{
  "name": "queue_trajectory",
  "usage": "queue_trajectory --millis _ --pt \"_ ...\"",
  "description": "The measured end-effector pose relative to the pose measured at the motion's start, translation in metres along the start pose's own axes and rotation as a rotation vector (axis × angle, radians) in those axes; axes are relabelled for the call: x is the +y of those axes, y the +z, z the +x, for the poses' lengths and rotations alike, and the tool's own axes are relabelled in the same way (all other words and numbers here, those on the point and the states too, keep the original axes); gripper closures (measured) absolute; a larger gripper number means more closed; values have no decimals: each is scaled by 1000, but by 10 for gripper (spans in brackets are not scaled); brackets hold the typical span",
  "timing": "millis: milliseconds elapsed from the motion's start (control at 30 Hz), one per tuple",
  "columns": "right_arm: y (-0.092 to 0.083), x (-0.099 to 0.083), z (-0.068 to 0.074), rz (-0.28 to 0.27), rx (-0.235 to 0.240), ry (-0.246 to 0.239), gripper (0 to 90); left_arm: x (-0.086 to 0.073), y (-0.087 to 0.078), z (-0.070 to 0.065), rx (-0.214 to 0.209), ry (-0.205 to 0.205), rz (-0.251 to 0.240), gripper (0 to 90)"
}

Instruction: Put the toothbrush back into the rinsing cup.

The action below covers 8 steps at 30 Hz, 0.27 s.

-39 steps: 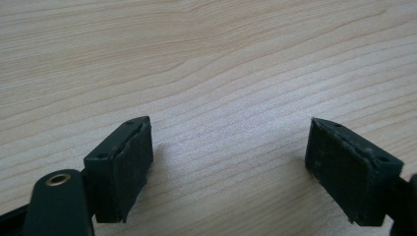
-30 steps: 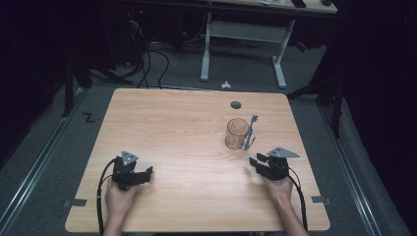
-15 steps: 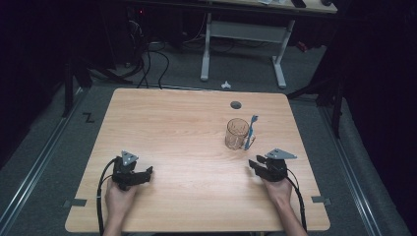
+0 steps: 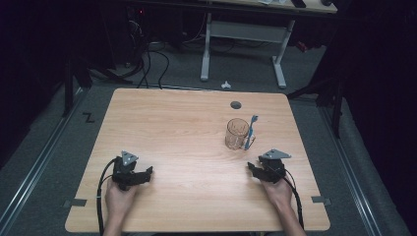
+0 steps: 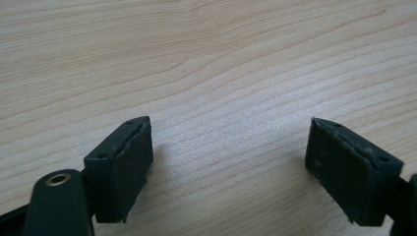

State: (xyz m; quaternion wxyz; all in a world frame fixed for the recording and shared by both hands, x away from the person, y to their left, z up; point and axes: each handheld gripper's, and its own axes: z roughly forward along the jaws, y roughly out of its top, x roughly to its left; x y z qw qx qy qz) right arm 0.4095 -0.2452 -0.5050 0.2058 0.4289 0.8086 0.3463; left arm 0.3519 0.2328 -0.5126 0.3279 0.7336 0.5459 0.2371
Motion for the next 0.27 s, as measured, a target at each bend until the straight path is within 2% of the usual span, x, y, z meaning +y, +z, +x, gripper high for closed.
queue_trajectory --millis 267 --pt "0 0 -1 5 13 4 400 0 0 0 0 0 0 187"
